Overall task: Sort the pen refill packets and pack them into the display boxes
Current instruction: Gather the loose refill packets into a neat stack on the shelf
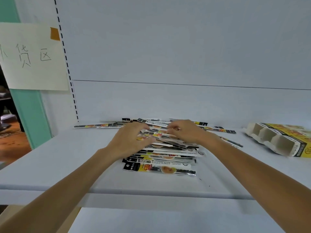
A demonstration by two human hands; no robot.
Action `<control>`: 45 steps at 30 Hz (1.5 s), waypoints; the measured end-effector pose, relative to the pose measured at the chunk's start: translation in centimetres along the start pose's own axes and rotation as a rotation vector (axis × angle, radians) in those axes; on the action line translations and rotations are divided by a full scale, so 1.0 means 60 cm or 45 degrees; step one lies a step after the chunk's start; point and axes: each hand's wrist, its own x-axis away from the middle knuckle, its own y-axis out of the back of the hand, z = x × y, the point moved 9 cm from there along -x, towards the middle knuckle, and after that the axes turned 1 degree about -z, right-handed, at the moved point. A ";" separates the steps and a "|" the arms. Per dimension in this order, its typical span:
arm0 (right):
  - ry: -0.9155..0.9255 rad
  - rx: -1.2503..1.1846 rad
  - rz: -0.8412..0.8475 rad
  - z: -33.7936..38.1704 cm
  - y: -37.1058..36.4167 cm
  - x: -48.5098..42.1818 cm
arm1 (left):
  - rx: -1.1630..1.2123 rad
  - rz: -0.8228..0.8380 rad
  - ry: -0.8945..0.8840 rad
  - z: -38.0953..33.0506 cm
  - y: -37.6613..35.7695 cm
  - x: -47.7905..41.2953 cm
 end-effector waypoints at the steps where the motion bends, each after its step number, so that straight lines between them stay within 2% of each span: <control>1: 0.019 -0.014 -0.020 0.007 0.005 -0.007 | 0.002 0.066 -0.073 -0.015 -0.007 0.015; 5: -0.017 -0.153 -0.045 0.024 0.000 -0.044 | -0.248 0.278 -0.243 -0.042 -0.041 0.066; 9: -0.041 -0.052 0.275 0.046 -0.071 -0.065 | -0.333 0.246 -0.263 -0.037 -0.042 0.065; 11: -0.032 -0.052 0.319 0.051 -0.082 -0.070 | -0.347 0.238 -0.257 -0.032 -0.043 0.065; 16: 0.068 0.068 0.260 0.056 -0.068 -0.071 | -0.434 0.201 -0.241 -0.037 -0.036 0.067; 22: 0.089 -0.098 -0.050 0.056 0.005 -0.059 | -0.615 0.189 -0.295 -0.045 -0.034 0.065; 26: -0.004 -0.042 -0.057 0.018 0.019 -0.041 | -0.621 0.173 -0.268 -0.041 -0.037 0.056; 29: -0.054 -0.084 0.072 0.000 -0.001 -0.020 | -0.541 0.134 -0.250 -0.042 -0.034 0.045; 31: -0.083 -0.165 0.133 -0.005 -0.005 -0.005 | -0.432 0.225 -0.170 -0.037 -0.035 0.038; 33: -0.108 -0.328 0.087 -0.014 0.005 0.006 | -0.062 0.186 0.001 -0.028 -0.015 0.029; 35: -0.100 -0.433 -0.063 -0.029 0.027 0.013 | 0.356 -0.106 0.180 -0.007 0.028 0.017; 37: -0.096 -0.453 -0.206 -0.044 0.050 0.023 | 0.430 -0.318 0.344 0.027 0.054 0.006; 39: -0.088 -0.427 -0.244 -0.048 0.058 0.032 | 0.336 -0.239 0.497 0.049 0.046 -0.003; 41: -0.068 -0.403 -0.231 -0.035 0.055 0.035 | 0.257 -0.053 0.631 0.065 0.018 -0.009; 44: -0.066 -0.480 -0.201 -0.007 0.041 0.025 | 0.210 0.157 0.710 0.085 -0.016 -0.008; 45: -0.104 -0.510 -0.253 -0.011 0.046 0.019 | 0.211 0.183 0.724 0.090 -0.020 -0.007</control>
